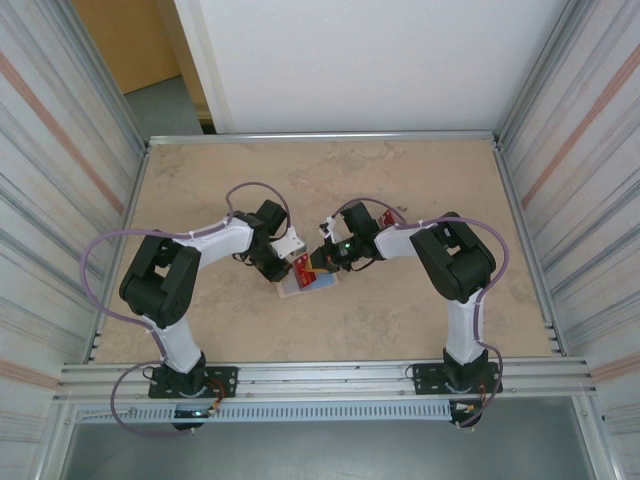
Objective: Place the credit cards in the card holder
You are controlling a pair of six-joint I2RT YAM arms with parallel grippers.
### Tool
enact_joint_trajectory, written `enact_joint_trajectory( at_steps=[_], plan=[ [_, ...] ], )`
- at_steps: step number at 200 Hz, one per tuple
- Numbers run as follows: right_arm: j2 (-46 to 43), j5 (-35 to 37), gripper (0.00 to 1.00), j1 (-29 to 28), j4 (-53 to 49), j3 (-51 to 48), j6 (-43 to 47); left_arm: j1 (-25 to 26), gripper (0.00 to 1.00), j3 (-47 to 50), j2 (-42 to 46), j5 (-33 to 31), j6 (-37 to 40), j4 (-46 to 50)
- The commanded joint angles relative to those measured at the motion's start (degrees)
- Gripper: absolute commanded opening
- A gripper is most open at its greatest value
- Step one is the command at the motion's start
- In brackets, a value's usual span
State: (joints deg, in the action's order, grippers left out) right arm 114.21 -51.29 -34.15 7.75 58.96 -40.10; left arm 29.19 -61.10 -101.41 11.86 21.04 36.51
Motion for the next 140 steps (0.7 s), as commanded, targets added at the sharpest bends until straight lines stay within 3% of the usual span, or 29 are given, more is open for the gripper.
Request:
enact_joint_trajectory(
  at_steps=[1, 140],
  plan=[
    [-1.0, -2.1, 0.0, 0.0, 1.0, -0.5, -0.7, -0.8, 0.0, 1.4, -0.2, -2.5, 1.0, -0.1],
    [1.4, 2.2, 0.0, -2.1, 0.9, -0.2, -1.3, -0.8, 0.0, 1.1, -0.1, -2.3, 0.8, -0.1]
  ],
)
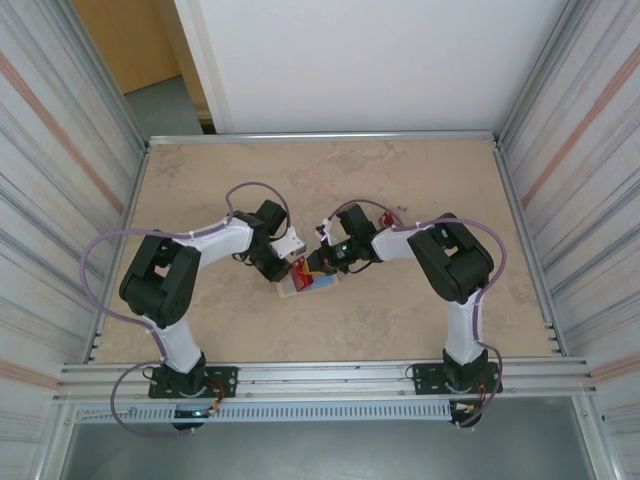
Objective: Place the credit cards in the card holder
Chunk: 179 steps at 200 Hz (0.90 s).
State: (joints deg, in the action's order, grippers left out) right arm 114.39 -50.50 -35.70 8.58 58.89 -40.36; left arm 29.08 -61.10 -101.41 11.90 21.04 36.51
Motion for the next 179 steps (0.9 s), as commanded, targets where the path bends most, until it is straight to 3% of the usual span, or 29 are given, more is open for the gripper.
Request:
enact_joint_trajectory(
  at_steps=[1, 88, 129, 179],
  plan=[
    [1.1, 1.5, 0.0, -0.6, 0.0, -0.1, -1.1, -0.7, 0.0, 1.1, -0.1, -2.4, 0.8, -0.1],
    [0.3, 8.9, 0.06, -2.2, -4.9, 0.3, 0.1, -1.4, 0.0, -0.5, 2.0, -1.3, -0.5, 1.4],
    [-0.4, 10.3, 0.0, -2.1, -4.6, 0.1, -1.3, -3.1, 0.0, 0.2, 4.2, 0.8, -1.3, 1.5],
    [-1.0, 11.6, 0.0, -2.2, -2.9, -0.6, -3.4, -4.0, 0.0, 2.2, 4.5, 2.9, -1.2, 0.5]
  ],
)
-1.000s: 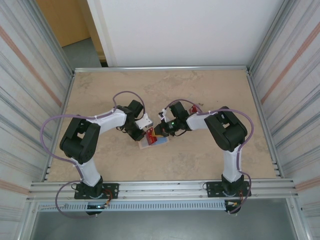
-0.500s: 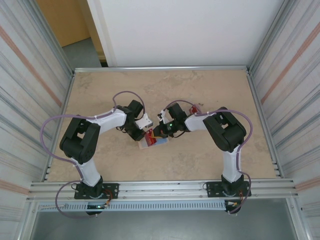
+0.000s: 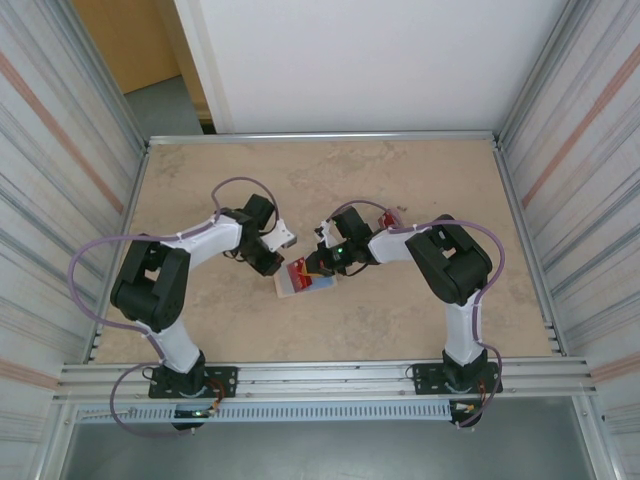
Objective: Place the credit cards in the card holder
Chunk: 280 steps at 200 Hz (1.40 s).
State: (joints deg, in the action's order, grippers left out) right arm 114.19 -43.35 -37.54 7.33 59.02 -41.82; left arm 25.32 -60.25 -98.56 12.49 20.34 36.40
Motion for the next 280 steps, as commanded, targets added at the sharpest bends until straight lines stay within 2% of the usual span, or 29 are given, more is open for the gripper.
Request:
enact_joint_trajectory(
  at_steps=[1, 116, 134, 232, 280],
  plan=[
    [-0.8, 4.5, 0.0, -0.4, -1.6, -0.7, -2.0, -0.2, 0.0, 1.4, 1.6, 2.3, -0.5, 0.6],
    [-0.9, 7.1, 0.0, -2.2, -0.6, -2.0, -4.0, 0.8, 0.0, 2.8, -0.6, 1.6, 0.3, -0.9],
    [-1.2, 7.4, 0.03, -2.5, -1.6, -1.9, -3.8, 0.7, 0.0, 2.8, -0.5, 1.3, 0.4, -0.8],
    [-4.1, 14.1, 0.22, -5.3, -18.2, 4.3, 2.7, 0.7, 0.0, 2.2, 0.3, 0.8, 0.4, -0.8],
    [-3.3, 16.5, 0.24, -6.7, -22.5, 7.9, 4.0, 0.7, 0.0, 2.1, 0.3, 0.7, 0.4, -0.8]
  ],
)
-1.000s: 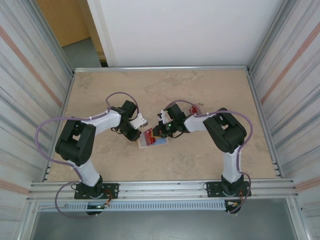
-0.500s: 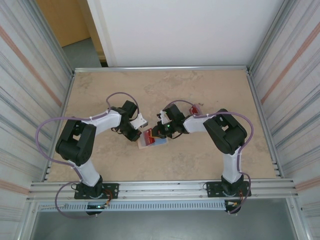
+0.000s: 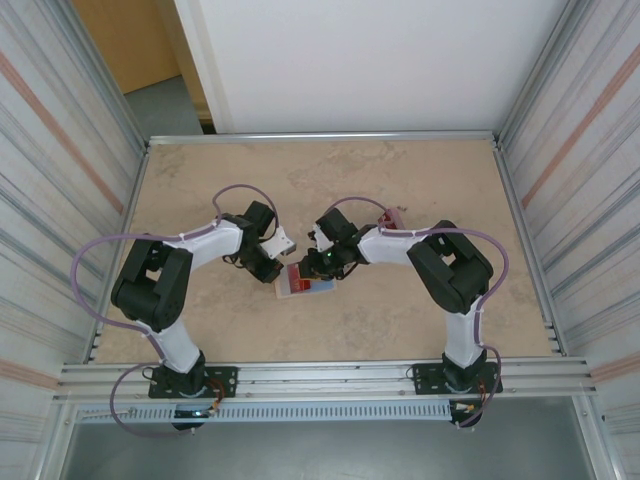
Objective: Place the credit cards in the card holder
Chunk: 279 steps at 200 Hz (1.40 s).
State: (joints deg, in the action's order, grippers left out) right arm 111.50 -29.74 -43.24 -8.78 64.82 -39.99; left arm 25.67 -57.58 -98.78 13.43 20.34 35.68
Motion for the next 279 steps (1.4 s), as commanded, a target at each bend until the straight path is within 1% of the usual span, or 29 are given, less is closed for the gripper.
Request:
enact_joint_trajectory(
  at_steps=[1, 54, 115, 171, 198, 214, 279],
  plan=[
    [-0.6, 2.9, 0.24, -1.0, -6.5, 2.3, 2.2, 0.4, 0.0, -0.6, 0.5, -0.2, 0.4, -0.1],
    [1.6, 2.8, 0.23, -2.4, -8.3, 5.6, 3.2, 0.3, 0.0, -0.9, -0.2, -0.2, 0.4, -0.2],
    [1.7, 3.2, 0.22, -2.4, -8.9, 5.9, 3.4, 0.1, 0.0, -1.9, -0.8, 0.3, -0.1, 0.5],
    [-0.9, 4.2, 0.28, -1.1, -10.6, 4.7, 4.4, -0.3, 0.0, -1.0, -0.1, 0.5, -0.1, 0.0],
    [-0.8, 4.3, 0.28, -1.1, -10.7, 4.6, 4.5, -0.4, 0.0, -1.2, -0.2, 0.5, -0.1, 0.1],
    [-0.5, 4.1, 0.28, -1.2, -10.5, 4.6, 4.4, -0.4, 0.0, -1.2, -0.2, 0.4, -0.1, 0.1],
    [1.8, 3.7, 0.2, -2.1, -10.1, 6.9, 4.1, -0.4, 0.0, -1.1, -0.2, 0.2, -0.1, 0.1]
  ],
)
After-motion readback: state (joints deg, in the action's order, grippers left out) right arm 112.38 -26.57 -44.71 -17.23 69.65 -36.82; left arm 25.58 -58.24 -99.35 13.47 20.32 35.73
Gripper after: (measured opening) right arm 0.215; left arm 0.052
